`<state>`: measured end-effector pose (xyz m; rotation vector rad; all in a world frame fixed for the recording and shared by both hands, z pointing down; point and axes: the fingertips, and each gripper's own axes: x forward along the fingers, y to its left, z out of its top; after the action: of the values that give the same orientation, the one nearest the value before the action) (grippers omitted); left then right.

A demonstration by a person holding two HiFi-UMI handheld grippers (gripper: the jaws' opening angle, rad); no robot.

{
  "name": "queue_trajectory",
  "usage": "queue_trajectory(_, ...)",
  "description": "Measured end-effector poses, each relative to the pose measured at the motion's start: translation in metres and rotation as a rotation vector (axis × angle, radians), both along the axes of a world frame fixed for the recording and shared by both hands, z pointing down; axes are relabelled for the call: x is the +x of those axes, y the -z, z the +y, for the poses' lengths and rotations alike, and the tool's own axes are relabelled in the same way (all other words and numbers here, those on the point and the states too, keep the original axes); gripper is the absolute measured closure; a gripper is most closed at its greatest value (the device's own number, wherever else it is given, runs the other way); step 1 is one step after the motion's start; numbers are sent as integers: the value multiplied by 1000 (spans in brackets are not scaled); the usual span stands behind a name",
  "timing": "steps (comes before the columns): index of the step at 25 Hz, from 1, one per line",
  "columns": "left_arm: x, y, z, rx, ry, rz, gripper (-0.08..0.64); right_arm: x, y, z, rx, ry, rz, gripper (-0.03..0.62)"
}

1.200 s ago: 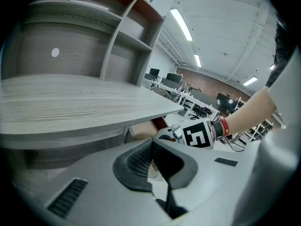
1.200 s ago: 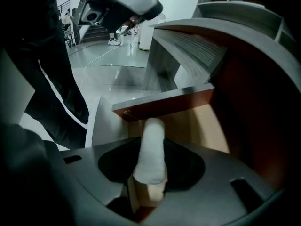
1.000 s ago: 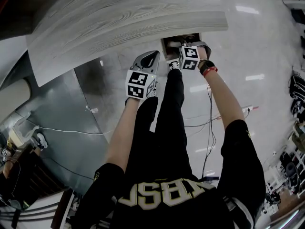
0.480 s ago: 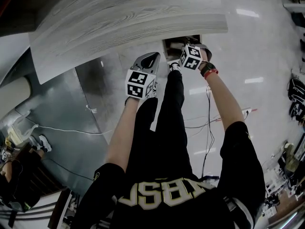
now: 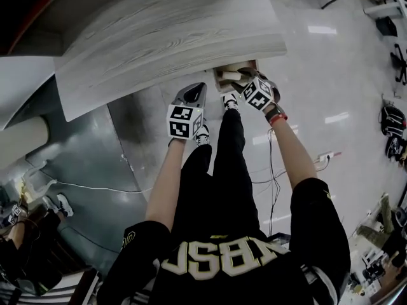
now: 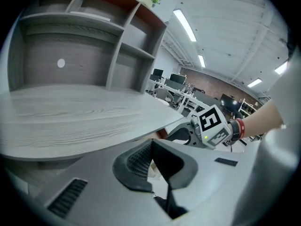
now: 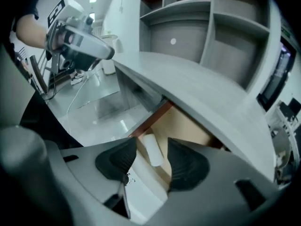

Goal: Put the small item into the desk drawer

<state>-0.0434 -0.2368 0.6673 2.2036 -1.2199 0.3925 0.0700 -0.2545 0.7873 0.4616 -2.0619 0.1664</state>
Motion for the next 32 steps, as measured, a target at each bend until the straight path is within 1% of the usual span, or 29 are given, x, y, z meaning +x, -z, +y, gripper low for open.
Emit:
queue_trajectory(4, -3, 25, -5, 35, -3, -6, 552, 3, 44, -5, 35, -134, -89, 390)
queue_trajectory(11, -9, 85, -9, 106, 24, -3, 552, 13, 125, -3, 98, -272, -180, 405)
queue_trajectory(17, -22, 139, -21, 196, 60, -1, 552, 16, 198, -15, 202, -424, -292, 425)
queue_trajectory(22, -32, 179, -23, 241, 95, 12, 552, 14, 245, -13, 240, -549, -404, 439)
queue_trajectory(25, -34, 202, -23, 282, 102, 9, 552, 11, 274, -11, 268, -591, -472, 448)
queue_trajectory(28, -39, 228, -23, 336, 118, 1, 552, 6, 305, -10, 304, -604, -535, 454)
queue_trajectory(32, -43, 266, -20, 421, 143, -14, 552, 4, 346, -6, 398, -583, -538, 456)
